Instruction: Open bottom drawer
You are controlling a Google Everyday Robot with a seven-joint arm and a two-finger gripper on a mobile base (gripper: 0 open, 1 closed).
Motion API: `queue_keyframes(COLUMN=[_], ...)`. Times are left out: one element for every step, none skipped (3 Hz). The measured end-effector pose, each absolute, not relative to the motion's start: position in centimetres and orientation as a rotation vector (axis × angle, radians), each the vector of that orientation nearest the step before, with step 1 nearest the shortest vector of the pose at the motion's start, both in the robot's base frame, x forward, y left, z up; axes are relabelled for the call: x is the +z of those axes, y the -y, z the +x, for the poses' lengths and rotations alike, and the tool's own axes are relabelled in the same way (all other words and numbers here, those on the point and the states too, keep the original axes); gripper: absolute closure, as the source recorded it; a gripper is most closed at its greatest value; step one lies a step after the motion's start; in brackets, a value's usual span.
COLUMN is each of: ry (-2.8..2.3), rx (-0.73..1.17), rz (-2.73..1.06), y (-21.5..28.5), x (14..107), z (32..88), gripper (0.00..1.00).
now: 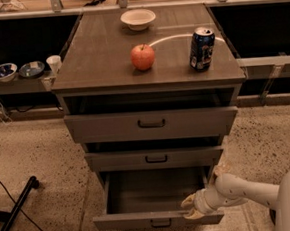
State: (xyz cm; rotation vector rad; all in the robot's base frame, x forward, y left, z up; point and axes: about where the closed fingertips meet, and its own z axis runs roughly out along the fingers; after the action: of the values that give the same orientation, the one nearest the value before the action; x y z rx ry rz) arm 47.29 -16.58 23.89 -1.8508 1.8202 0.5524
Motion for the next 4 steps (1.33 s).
queue_keyframes(ry=[-1.808, -1.806, -1.839, -1.867], rx=[0.507, 0.482, 0.446, 0.42], rz=[-1.864, -1.855, -1.843, -1.852], y=[15.4, 15.0, 15.4, 15.7], x=[24.3, 22.8, 19.8, 17.1], z=[50.4, 52.9, 54.2, 55.0], gripper=[0.75, 0.91, 1.0, 1.0])
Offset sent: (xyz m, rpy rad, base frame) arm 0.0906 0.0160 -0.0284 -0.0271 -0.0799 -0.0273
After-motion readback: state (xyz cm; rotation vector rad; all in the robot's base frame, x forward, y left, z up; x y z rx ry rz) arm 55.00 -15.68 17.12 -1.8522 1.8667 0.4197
